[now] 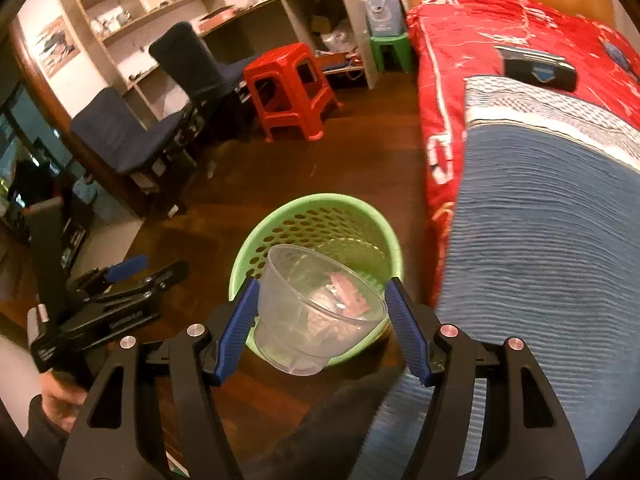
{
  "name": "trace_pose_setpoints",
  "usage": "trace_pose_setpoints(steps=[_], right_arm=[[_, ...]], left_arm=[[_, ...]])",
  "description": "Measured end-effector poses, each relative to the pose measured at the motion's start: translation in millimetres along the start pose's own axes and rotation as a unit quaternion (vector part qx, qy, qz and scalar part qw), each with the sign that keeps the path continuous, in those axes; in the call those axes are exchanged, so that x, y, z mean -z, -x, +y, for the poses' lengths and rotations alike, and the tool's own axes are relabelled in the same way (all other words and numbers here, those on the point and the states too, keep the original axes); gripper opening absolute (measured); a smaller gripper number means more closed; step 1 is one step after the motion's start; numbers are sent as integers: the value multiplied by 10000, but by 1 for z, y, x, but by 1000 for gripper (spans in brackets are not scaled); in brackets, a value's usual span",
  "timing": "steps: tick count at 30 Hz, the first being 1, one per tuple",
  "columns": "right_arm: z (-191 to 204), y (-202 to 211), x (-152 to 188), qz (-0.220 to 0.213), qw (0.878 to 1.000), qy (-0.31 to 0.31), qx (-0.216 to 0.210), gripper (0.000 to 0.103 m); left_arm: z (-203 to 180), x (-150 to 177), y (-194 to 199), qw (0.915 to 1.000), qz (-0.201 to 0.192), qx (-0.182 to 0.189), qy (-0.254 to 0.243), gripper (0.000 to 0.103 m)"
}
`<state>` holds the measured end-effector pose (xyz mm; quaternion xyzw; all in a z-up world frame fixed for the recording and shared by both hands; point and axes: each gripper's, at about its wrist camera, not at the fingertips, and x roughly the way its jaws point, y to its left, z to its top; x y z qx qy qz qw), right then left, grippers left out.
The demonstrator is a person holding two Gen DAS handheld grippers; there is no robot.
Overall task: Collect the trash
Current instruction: 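Lower the clear plastic cup into the green basket and open the right tool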
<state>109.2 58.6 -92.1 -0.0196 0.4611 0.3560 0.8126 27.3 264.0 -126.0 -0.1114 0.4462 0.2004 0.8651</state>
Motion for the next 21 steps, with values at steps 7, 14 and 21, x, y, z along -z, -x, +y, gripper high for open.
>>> trace_pose_setpoints(steps=[7,14,21], right_arm=[[21,-24,-3,129,9997,138,-130,66],[21,-19,-3,19,9998,70,-198,71],[-6,11,1,-198,9996,-178,-121,71]], left_arm=[[11,3,0,9999,69,-142,18,78],[2,1,1,9997,49,-188,-151,78],[-28,-1,3,9986,39,-76,-513,78]])
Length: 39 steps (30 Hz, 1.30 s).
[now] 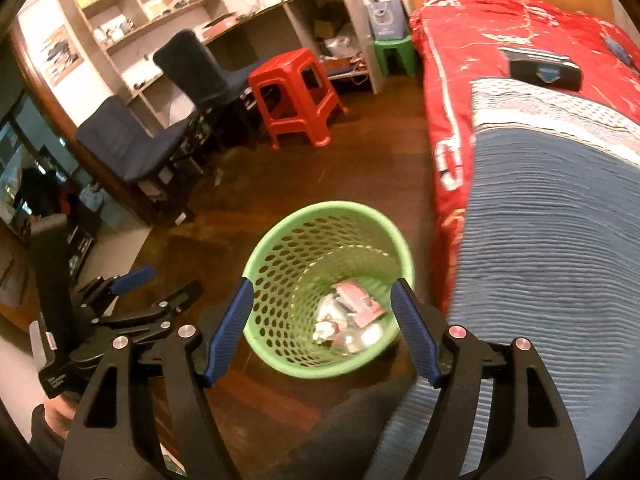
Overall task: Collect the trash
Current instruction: 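Lower the clear plastic cup into the green basket and open the right tool, then grasp the round clear lid with the right tool while the left tool grasps the labeled round container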
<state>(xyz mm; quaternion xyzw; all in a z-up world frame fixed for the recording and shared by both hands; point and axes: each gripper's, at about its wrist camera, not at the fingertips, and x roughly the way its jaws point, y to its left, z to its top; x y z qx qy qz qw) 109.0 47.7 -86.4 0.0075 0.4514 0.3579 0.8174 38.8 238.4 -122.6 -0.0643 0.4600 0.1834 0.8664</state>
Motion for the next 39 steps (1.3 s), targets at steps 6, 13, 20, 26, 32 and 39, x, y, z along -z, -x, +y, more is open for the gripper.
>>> trace_pose_setpoints(steps=[6,13,20,26,32,39], right_arm=[[-44,45,11,-332,9981,-217,474,77],[-125,100,29,-651,9860,-880,1254,81],[-216,153,51,-860,9586,-1575,2210,83],[-278,176,62,-895,9408,-1970,2609,86],[-328,179,64,-849,9343,-2000,2825,90],[-352,160,47,-658,9433,-1712,2766,92]], left_arm=[[-40,-9,3,9993,8,267,-264,82],[-92,-29,12,9960,-79,742,-499,88],[-160,-53,27,9880,-304,1204,-917,92],[-213,-68,34,9805,-370,1467,-1255,92],[-263,-81,31,9713,-364,1712,-1608,93],[-304,-95,22,9618,-285,1989,-1857,93]])
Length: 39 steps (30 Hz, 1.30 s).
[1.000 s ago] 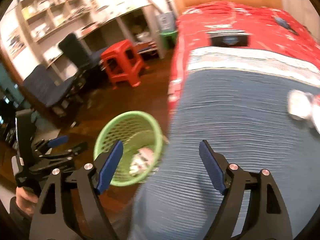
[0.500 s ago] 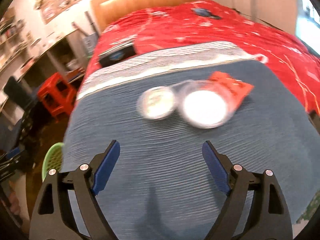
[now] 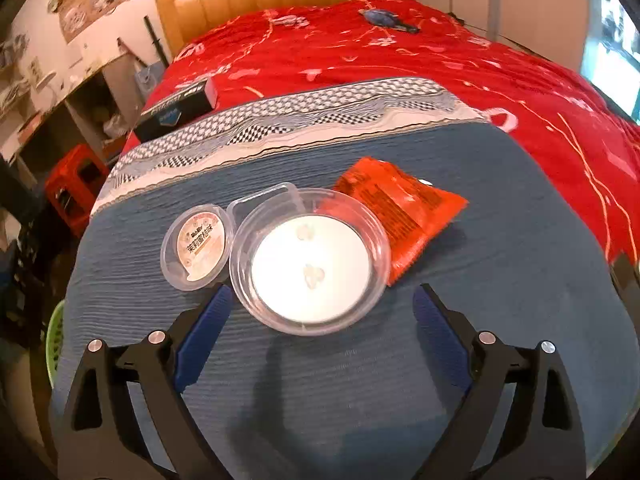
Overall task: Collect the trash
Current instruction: 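Grasp the round clear lid with the right tool while the left tool grasps the labeled round container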
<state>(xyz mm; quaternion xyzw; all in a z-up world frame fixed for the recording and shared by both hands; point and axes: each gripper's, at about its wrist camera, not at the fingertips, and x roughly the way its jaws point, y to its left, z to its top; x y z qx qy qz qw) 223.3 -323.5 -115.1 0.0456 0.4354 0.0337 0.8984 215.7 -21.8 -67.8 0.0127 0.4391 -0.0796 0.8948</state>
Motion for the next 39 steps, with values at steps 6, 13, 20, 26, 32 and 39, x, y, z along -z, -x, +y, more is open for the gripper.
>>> trace_pose_setpoints(steps=[6,13,20,26,32,39], right_arm=[[12,-8,-5,-31,9993,363,82,96],[19,-24,-11,36,9970,685,347,97],[12,-26,-9,-18,9967,690,420,92],[-3,-6,-3,-140,9982,492,307,92],[-21,16,7,-255,9990,234,274,92],[-31,28,16,-277,9994,61,209,92]], left_arm=[[-18,-18,-15,9997,22,109,-222,93],[-37,-31,-29,9988,67,281,-389,93],[-66,-41,-53,9963,223,523,-637,93],[-101,-51,-75,9914,334,860,-933,94],[-140,-51,-105,9839,490,967,-1420,94],[-162,-50,-132,9803,560,1003,-1606,82]])
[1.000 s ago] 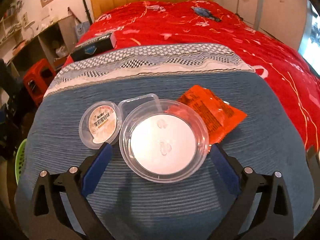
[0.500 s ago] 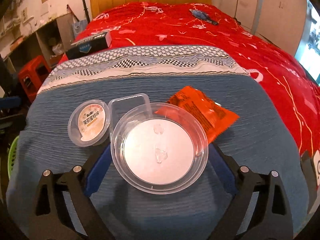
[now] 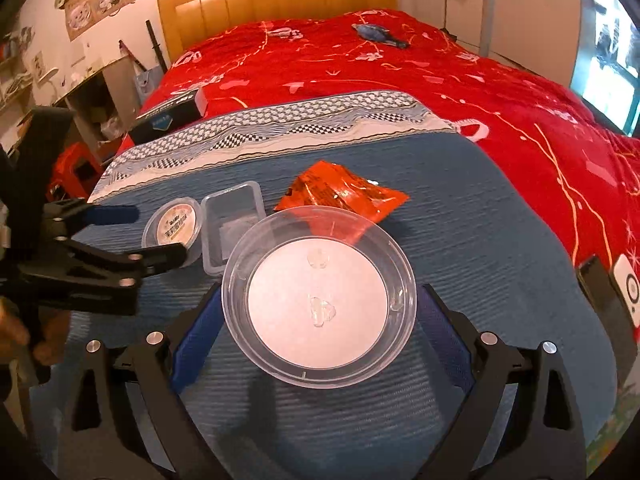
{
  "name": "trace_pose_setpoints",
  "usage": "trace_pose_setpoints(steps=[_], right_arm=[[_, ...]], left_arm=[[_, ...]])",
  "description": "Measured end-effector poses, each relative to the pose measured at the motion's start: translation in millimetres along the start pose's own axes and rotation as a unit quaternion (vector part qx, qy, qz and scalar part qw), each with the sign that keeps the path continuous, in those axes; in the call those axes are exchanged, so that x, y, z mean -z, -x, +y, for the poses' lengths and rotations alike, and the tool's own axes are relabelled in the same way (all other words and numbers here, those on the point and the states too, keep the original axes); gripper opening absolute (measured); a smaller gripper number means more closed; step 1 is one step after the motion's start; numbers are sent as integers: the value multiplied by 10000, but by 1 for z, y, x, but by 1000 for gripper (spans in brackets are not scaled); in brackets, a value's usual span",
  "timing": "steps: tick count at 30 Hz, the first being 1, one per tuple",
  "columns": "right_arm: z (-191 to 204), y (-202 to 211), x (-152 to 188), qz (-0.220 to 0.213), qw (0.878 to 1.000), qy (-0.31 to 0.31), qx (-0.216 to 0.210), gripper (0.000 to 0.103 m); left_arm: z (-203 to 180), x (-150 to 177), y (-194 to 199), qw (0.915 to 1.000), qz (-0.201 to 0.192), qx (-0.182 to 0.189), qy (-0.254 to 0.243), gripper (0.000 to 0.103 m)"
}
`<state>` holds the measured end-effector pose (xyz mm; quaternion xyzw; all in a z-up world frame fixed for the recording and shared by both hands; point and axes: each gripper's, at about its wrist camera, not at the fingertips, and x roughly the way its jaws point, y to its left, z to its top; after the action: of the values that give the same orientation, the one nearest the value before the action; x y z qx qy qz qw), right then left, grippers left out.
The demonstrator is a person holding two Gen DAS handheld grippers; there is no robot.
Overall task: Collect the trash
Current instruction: 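Grasp the round clear lid with the right tool while the left tool grasps the labeled round container, then carry the labeled round container to the green basket and open the left tool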
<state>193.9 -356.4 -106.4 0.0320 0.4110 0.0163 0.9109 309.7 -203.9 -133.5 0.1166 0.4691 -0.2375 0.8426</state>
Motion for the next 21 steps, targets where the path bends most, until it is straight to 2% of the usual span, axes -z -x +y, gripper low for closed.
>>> trace_pose_setpoints(steps=[3,11,21], right_arm=[[-1,3,3,-2,10000,-47,-31,92],[15,15,11,-16,9999,-14,-153,92],[74,48,20,-175,9976,273,-605,92]], left_arm=[[0,1,-4,9999,43,103,4,67],[13,19,28,9994,-267,54,206,66],[54,77,119,9939,-747,-469,659,66]])
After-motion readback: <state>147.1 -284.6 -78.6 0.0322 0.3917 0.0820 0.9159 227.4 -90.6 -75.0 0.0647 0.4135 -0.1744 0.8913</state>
